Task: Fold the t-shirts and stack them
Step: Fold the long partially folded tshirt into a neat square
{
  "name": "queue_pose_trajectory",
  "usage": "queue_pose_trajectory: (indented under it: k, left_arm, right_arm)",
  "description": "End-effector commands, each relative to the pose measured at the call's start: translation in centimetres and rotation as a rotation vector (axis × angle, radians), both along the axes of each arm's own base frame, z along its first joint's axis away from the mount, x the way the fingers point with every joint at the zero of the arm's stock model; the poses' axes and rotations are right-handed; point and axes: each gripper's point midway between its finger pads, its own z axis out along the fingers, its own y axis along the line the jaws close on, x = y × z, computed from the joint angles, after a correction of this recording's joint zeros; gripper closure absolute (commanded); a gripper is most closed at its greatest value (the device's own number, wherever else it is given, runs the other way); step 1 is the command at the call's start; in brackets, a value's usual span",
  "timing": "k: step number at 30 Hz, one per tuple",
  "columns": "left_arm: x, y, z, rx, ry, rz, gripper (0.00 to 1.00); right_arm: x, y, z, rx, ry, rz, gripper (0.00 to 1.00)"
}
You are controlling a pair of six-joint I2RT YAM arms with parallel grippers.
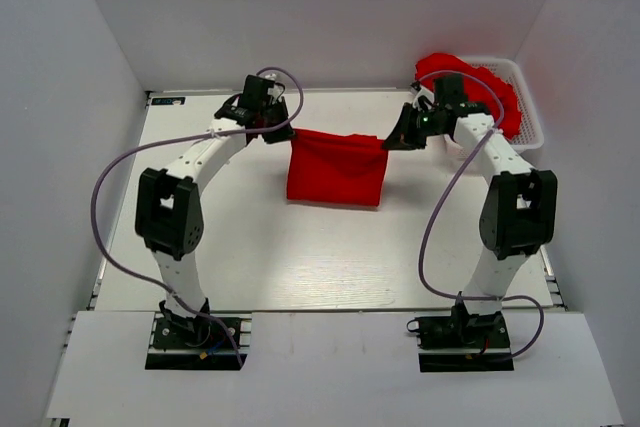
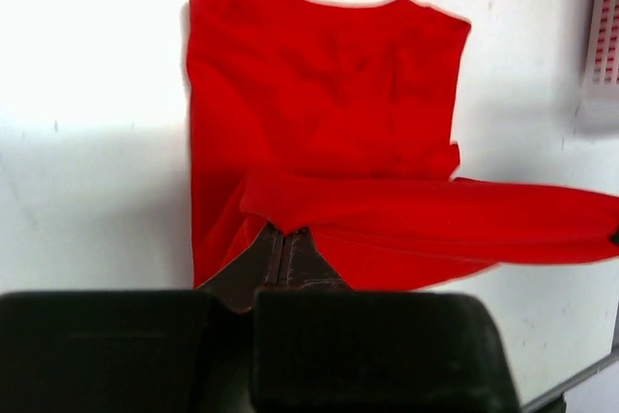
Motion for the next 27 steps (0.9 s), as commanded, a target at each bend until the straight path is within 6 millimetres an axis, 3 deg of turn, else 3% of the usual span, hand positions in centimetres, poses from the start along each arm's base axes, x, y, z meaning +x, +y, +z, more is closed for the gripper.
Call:
queue_pose_trajectory:
  k: [1, 3, 4, 10, 12, 13, 15, 16, 17, 18, 19, 20, 22, 23, 25, 26, 27]
  left_arm:
    - [3.1, 0.5, 2.5, -0.030, -0.083, 0.006, 1.00]
    - [4.1, 0.6, 2.5, -0.035, -0.081, 0.010, 1.00]
    - [4.4, 1.0, 1.2, -0.034, -0.055, 0.014, 1.00]
    - [6.4, 0.5, -0.5, -0.082, -0.052, -0.004, 1.00]
    - [7.7, 0.7, -0.1, -0.091, -0.084, 0.004, 1.00]
    - [8.0, 0.6, -1.3, -0.092, -0.061, 0.011, 1.00]
    - [9.3, 0.8, -1.4, -0.098, -0.085, 0.021, 1.00]
    - [9.9, 0.5, -2.7, -0.104, -0.077, 0.012, 1.00]
    - [10.9, 0.8, -2.5, -0.110, -0.098, 0.022, 0.98]
    - [11.3, 0.5, -2.8, -0.122, -0.091, 0.020, 0.88]
    - [12.2, 0.1, -2.0, -0.139, -0.120, 0.007, 0.19]
    - [13.1, 0.5, -3.6, -0.134, -0.104, 0.019, 0.00]
    - [14.3, 0.5, -2.2, -0.158, -0.114, 0.020, 0.00]
    - [14.5, 0.9, -2.3, -0.161, -0.103, 0.022, 0.00]
    - [14.5, 1.0, -2.2, -0.147, -0.114, 0.008, 0.00]
    - [14.2, 0.9, -2.1, -0.153, -0.116, 0.000, 0.00]
    - [13.2, 0.9, -2.1, -0.151, -0.114, -0.021, 0.00]
  right_arm:
    - [2.7, -0.6, 1.8, 0.025, -0.058, -0.019, 1.00]
    - [3.2, -0.5, 2.0, 0.055, -0.050, -0.010, 1.00]
    - [3.7, -0.7, 0.8, 0.057, -0.024, -0.014, 1.00]
    - [6.5, -0.3, -1.3, 0.105, -0.005, 0.006, 1.00]
    - [7.4, 0.0, -1.6, 0.137, -0.018, 0.015, 1.00]
    - [8.0, 0.2, -1.8, 0.151, -0.023, 0.023, 1.00]
    - [9.5, 0.4, -2.1, 0.170, -0.049, 0.013, 1.00]
    - [10.2, 0.2, -3.4, 0.171, -0.037, 0.005, 1.00]
    - [11.9, 0.2, -2.3, 0.174, -0.097, 0.002, 0.99]
    - [12.7, 0.1, -3.6, 0.175, -0.076, -0.014, 0.85]
    - [13.6, 0.1, -6.3, 0.178, -0.036, -0.023, 0.41]
    - [15.6, 0.3, -3.6, 0.196, -0.127, -0.016, 0.10]
    - [16.9, 0.4, -4.5, 0.217, -0.109, -0.030, 0.10]
    - [17.9, 0.4, -1.6, 0.226, -0.186, -0.015, 0.10]
    - [17.7, 0.7, 0.3, 0.219, -0.238, 0.007, 0.10]
    - [16.7, 0.5, -0.2, 0.202, -0.224, 0.006, 0.10]
    - [16.3, 0.3, 1.0, 0.179, -0.276, 0.018, 0.10]
